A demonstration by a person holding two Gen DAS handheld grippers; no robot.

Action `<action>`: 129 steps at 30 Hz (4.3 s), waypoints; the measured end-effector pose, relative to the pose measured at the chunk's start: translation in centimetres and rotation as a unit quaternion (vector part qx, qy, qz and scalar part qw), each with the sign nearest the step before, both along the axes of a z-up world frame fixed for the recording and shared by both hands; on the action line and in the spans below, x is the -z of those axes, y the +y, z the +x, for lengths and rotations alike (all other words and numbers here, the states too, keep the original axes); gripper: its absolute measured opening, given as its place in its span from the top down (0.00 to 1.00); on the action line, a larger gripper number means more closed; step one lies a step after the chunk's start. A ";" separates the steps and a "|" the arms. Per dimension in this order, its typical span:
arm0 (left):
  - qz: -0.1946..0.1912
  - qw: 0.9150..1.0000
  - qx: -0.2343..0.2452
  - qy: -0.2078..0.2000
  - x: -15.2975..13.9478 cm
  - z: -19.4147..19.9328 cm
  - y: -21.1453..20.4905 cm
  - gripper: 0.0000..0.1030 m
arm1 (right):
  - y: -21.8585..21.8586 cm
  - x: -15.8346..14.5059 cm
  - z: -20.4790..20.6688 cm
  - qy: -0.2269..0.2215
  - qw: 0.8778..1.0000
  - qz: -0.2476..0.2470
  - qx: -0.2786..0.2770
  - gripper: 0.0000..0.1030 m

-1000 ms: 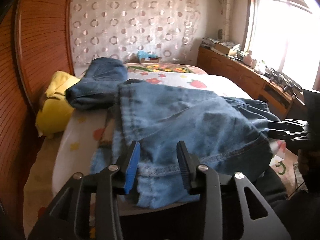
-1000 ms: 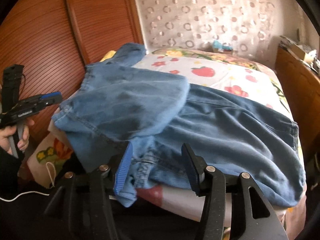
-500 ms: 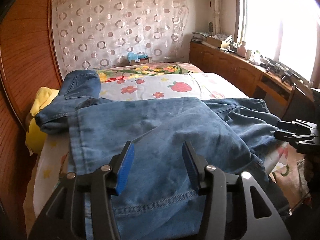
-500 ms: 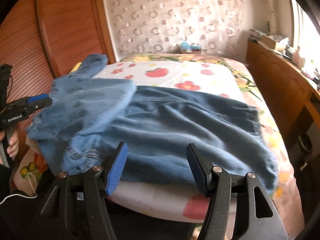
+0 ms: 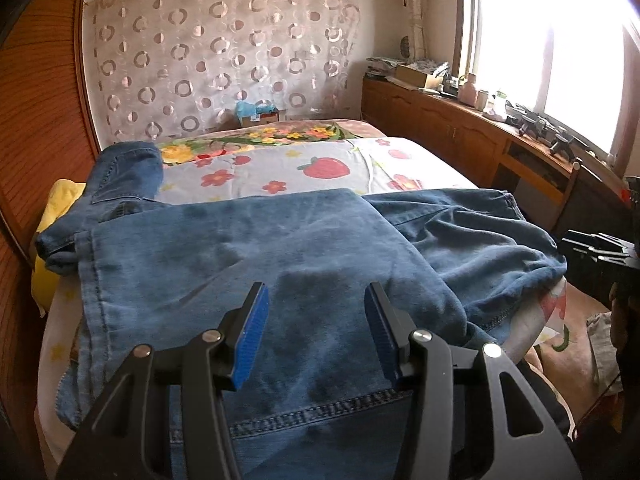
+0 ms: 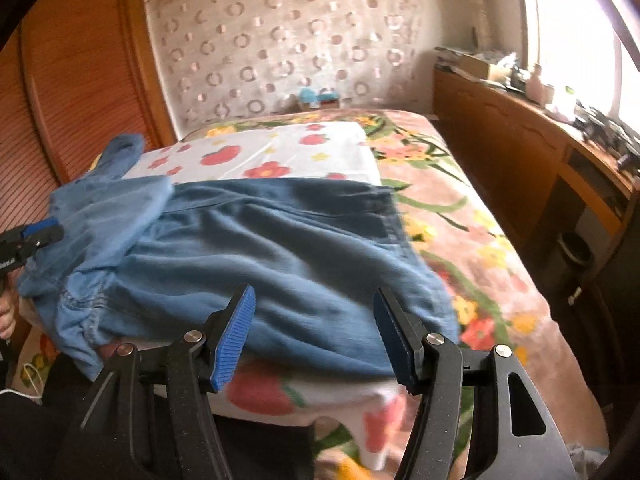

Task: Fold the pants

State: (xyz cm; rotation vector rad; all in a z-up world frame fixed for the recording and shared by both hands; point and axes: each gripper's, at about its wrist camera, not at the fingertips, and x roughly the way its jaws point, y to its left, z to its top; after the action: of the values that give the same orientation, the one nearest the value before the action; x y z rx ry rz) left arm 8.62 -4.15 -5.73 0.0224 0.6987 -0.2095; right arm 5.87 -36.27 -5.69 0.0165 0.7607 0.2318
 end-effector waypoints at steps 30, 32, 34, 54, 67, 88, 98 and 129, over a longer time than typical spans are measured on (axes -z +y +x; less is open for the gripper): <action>-0.008 0.998 0.019 0.054 4.7 0.9 -1.6 0.49 | -6.9 4.8 2.0 0.056 0.995 0.034 0.078 0.32; -0.010 0.998 0.020 0.054 4.7 1.0 -1.6 0.49 | -7.6 5.2 2.1 0.062 0.993 0.062 0.080 0.30; -0.009 0.998 0.020 0.053 4.7 1.0 -1.5 0.49 | -8.0 5.4 2.2 0.065 0.991 0.082 0.081 0.30; -0.017 0.998 0.021 0.054 4.2 1.0 -1.2 0.49 | -6.8 3.2 1.7 0.053 0.991 0.110 0.048 0.82; -0.048 0.998 0.010 0.032 1.5 -0.4 0.6 0.49 | -0.7 -6.8 1.1 -0.063 0.995 0.074 -0.035 0.88; -0.069 0.996 -0.059 -0.023 -1.6 -5.0 9.6 0.49 | 25.8 -14.9 1.9 -0.132 0.940 0.049 -0.312 0.74; -0.081 0.994 -0.074 -0.015 -0.6 -5.4 11.6 0.49 | 26.0 -10.3 4.4 -0.088 0.952 0.028 -0.292 0.62; -0.052 0.998 -0.029 0.023 0.1 3.6 9.2 0.49 | 21.9 0.4 2.5 0.005 0.959 -0.045 -0.280 0.50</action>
State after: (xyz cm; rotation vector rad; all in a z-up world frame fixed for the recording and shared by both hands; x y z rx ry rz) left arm 12.21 5.03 -5.84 -0.1021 0.7324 -0.1915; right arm 8.33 -14.33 -6.14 -0.2892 0.7740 0.7364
